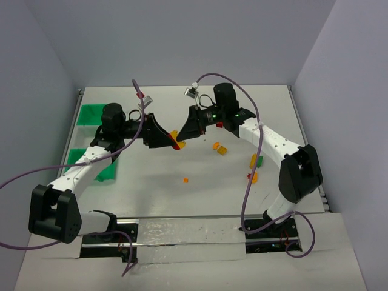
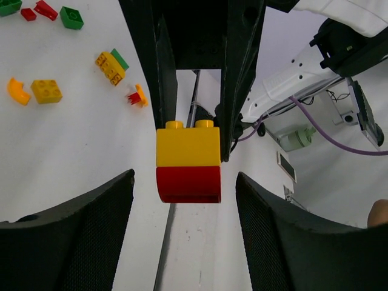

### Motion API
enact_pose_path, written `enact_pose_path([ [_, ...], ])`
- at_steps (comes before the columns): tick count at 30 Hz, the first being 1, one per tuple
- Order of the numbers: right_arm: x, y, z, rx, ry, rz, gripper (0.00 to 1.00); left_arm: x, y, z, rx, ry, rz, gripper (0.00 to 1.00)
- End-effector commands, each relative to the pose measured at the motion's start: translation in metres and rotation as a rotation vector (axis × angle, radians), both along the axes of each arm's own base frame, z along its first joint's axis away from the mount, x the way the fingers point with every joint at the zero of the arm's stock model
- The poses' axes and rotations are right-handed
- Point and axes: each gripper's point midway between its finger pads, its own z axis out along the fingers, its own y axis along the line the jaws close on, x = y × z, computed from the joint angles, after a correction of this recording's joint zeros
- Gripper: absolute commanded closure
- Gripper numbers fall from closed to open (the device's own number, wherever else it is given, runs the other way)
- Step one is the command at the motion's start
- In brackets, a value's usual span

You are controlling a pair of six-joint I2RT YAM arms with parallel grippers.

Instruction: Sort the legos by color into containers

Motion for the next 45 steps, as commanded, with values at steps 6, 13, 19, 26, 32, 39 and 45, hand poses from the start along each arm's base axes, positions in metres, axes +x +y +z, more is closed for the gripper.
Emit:
enact_pose_path([
  [6,-0.007,0.0,0.017,0.021,-0.073,0.015,1.0,-0.014,0.0,0.007,-0.015,-0.068,-0.068,0.7],
  [13,0.014,-0.01,0.018,0.015,-0.084,-0.047,1.0,-0.027,0.021,-0.025,0.096,-0.026,-0.073,1.0],
  [19,0.03,-0.026,0.03,0.028,-0.115,-0.108,1.0,-0.011,0.077,-0.062,0.212,-0.006,0.063,1.0],
  [26,0.046,-0.037,0.004,-0.111,-0.166,-0.204,1.0,0.032,0.222,-0.093,0.616,-0.028,0.484,1.0],
  [32,0.063,-0.04,-0.02,-0.234,-0.2,-0.294,1.0,0.044,0.346,-0.111,1.022,-0.049,0.858,0.97],
  [39,0.066,-0.037,-0.03,-0.287,-0.223,-0.311,1.0,0.052,0.374,-0.118,1.099,-0.047,0.969,0.93],
  [45,0.069,-0.035,-0.034,-0.318,-0.24,-0.322,1.0,0.046,0.381,-0.136,1.153,-0.006,0.95,0.67],
])
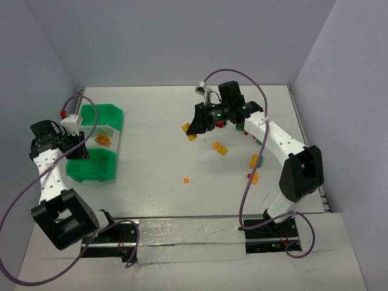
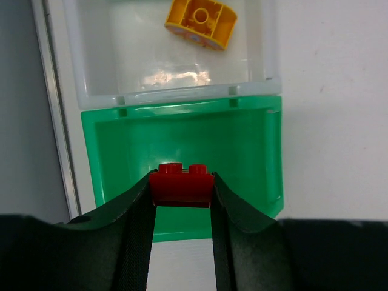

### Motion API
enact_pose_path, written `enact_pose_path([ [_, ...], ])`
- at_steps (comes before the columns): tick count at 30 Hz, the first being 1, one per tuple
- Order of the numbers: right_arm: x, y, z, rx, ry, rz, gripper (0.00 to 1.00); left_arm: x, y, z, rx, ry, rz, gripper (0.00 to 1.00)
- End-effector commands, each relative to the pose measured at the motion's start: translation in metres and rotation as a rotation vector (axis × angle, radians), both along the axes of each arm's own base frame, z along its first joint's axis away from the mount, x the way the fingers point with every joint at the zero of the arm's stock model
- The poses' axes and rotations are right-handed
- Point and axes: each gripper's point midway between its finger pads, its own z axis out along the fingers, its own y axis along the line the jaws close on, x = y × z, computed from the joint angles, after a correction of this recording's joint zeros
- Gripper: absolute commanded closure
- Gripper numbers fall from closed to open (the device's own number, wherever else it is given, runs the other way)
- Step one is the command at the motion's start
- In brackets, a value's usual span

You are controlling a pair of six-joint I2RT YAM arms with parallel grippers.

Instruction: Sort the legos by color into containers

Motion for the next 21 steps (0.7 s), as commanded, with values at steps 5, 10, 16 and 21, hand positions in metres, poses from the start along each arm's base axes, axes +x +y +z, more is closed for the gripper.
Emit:
enact_pose_path([
  [5,0.009,0.007,0.015,-0.01,-0.081,-0.009,1.0,0.005,0.012,-0.002,0.049,0.002,-0.004,0.43],
  [10,0.007,0.014,0.011,0.031,-0.022,-0.014,1.0,0.017,-0.016,0.023,-0.081,-0.061,-0.108,0.33],
  [16,0.001,0.029,0.028,0.23,0.053,-0.034,1.0,0.02,-0.088,0.084,-0.355,-0.243,-0.342,0.17],
  [21,-0.004,0.05,0.064,0.459,0.163,0.001,1.0,0.009,-0.198,0.134,-0.761,-0.246,-0.572,0.14],
])
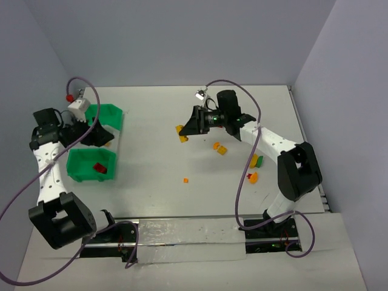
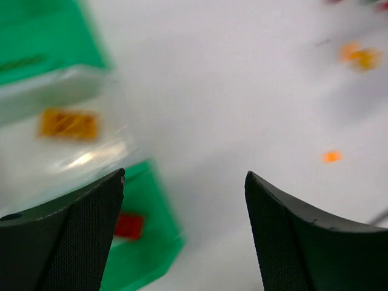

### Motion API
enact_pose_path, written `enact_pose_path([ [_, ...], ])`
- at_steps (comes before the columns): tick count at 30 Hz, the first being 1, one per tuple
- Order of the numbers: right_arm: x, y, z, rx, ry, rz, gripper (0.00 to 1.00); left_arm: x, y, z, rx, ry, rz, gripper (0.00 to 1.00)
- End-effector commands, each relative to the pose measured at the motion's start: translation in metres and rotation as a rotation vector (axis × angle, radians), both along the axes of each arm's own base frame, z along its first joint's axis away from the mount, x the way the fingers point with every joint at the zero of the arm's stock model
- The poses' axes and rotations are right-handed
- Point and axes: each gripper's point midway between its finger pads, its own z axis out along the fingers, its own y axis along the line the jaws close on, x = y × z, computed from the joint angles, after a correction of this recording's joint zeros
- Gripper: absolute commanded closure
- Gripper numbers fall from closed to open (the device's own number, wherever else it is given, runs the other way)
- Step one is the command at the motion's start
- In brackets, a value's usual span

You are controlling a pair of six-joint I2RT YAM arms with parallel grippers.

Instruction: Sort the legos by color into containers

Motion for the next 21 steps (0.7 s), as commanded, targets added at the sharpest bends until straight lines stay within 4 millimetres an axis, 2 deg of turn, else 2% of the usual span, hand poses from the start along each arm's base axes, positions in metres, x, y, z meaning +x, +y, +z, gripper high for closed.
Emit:
enact_pose_path([
  [1,-0.005,0.026,0.082,0.313,-0.012,0.064,1.0,-0.023,-0.11,0.069,-0.405,-0.005,-0.274,0.14],
  [2,-0.009,0.029,0.091,0.346,0.009,0.083,1.0,-0.022,-0.121,0.074,-0.423,-0.023,-0.289,0.14],
  [5,-0.012,0.038,0.092,0.373,0.098,0.1,1.0,-0.017,-0.139,0.081,-0.425,-0.099,-0.297,0.16],
  [10,0.0,0.042,0.083,0.349,0.181,-0.021,1.0,0.001,-0.143,0.077,-0.406,-0.105,-0.169,0.2],
  [14,0.021,0.04,0.053,0.227,0.34,-0.208,1.0,0.013,-0.142,0.071,-0.402,-0.099,-0.074,0.2],
  [15,0.029,0.039,0.039,0.149,0.384,-0.279,1.0,0.013,-0.148,0.071,-0.395,-0.098,-0.076,0.2],
  [17,0.04,0.037,0.023,0.029,0.412,-0.403,1.0,0.013,-0.158,0.071,-0.381,-0.094,-0.095,0.2],
  [21,0.045,0.038,0.018,-0.046,0.412,-0.486,1.0,0.013,-0.182,0.068,-0.35,-0.072,-0.126,0.18],
])
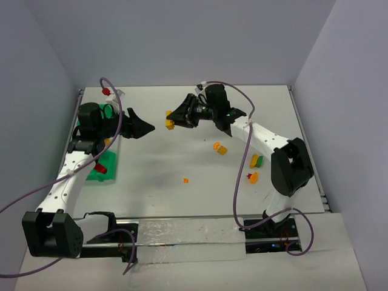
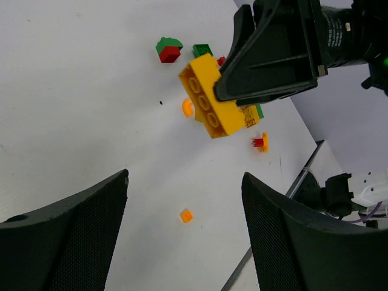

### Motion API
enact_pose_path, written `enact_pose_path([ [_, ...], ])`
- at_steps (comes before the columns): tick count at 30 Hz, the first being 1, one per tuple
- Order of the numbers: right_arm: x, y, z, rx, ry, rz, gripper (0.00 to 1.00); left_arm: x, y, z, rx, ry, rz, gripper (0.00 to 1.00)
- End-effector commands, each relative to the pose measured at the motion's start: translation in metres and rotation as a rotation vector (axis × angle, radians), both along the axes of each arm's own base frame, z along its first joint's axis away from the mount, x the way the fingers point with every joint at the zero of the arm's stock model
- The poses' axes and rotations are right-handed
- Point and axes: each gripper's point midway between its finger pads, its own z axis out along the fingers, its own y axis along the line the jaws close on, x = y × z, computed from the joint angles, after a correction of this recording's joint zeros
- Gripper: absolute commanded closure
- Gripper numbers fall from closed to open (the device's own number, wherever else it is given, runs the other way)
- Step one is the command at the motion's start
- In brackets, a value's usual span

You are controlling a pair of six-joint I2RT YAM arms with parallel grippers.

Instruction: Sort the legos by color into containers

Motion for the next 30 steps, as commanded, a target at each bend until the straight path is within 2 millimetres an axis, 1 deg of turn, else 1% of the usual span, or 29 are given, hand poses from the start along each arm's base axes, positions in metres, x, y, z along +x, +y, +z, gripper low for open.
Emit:
enact_pose_path([
  [1,0.005,-0.002,-0.012,-0.158,0.043,-0.113,1.0,0.013,-0.02,0.015,0.021,-0.037,0.013,0.17],
  [3,0.003,0.0,-0.011,-0.169,0.038,-0.116,1.0,0.008,-0.034,0.012,0.032,-0.026,-0.024,0.17],
  [7,0.001,0.0,-0.012,-0.185,0.031,-0.121,1.0,0.007,-0.048,0.013,0.044,-0.028,-0.039,0.15],
  [9,0.001,0.001,-0.012,-0.196,0.018,-0.12,1.0,0.009,-0.051,0.012,0.048,-0.025,-0.033,0.14],
  [13,-0.002,0.003,-0.008,-0.198,-0.005,-0.111,1.0,0.017,-0.055,0.005,0.06,0.0,-0.009,0.14],
  [18,-0.006,0.008,-0.004,-0.188,-0.007,-0.1,1.0,0.023,-0.061,-0.003,0.091,0.017,0.008,0.18],
  [22,-0.007,0.009,0.001,-0.176,-0.002,-0.096,1.0,0.023,-0.069,-0.009,0.116,0.023,0.002,0.24],
  [26,-0.009,0.012,0.003,-0.163,0.01,-0.087,1.0,0.021,-0.075,-0.017,0.126,0.04,-0.012,0.26],
  [30,-0.012,0.015,0.007,-0.141,0.018,-0.067,1.0,0.021,-0.076,-0.023,0.136,0.046,-0.01,0.3],
])
